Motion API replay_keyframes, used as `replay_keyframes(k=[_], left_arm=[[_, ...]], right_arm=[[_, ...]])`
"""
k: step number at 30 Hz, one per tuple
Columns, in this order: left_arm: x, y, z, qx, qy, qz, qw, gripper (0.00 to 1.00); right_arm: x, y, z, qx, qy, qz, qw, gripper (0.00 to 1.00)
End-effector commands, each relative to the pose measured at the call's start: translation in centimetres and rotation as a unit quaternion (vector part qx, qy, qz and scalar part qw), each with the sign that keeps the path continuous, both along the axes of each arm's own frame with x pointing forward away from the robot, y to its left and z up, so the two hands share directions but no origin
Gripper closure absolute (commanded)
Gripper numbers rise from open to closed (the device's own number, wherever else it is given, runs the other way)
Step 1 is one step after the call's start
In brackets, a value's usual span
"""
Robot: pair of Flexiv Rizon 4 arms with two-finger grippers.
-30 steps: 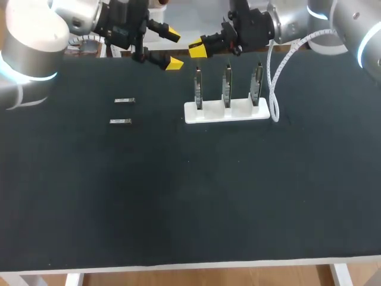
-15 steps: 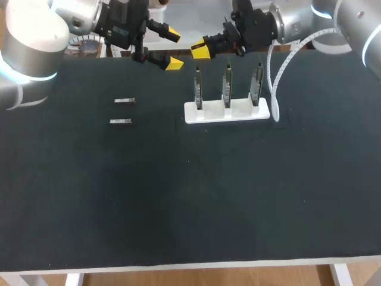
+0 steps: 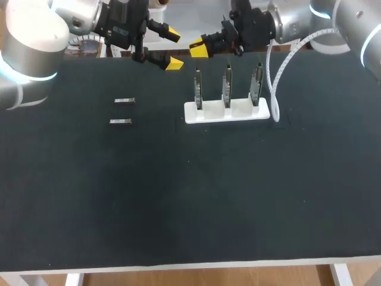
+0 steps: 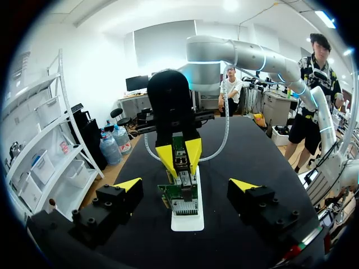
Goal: Pick up the optical module with the left hand, and insert it into the network port with the right hand.
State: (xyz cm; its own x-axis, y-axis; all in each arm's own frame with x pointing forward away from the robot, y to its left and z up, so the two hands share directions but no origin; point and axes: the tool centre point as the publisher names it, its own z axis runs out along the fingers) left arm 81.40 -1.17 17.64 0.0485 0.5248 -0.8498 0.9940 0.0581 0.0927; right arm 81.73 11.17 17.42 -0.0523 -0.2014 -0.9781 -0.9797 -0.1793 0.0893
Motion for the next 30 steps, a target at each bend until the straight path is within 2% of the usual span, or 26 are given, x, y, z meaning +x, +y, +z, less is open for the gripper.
replay_keyframes(k=[1, 18, 30], left_arm=[[-0.1, 0.0, 0.0, 0.001, -0.001, 0.002, 1.0, 0.0], [-0.1, 0.0, 0.0, 0.001, -0.001, 0.002, 1.0, 0.0], [-0.1, 0.0, 0.0, 0.001, -0.001, 0.002, 1.0, 0.0]], right_arm=[[1.0, 0.3, -0.6, 0.006, 0.014, 0.043, 0.999, 1.0], [1.2, -0.1, -0.7, 0.006, 0.016, 0.04, 0.999, 1.0], [1.0, 0.1, -1.7, 0.016, 0.02, 0.042, 0.999, 1.0]])
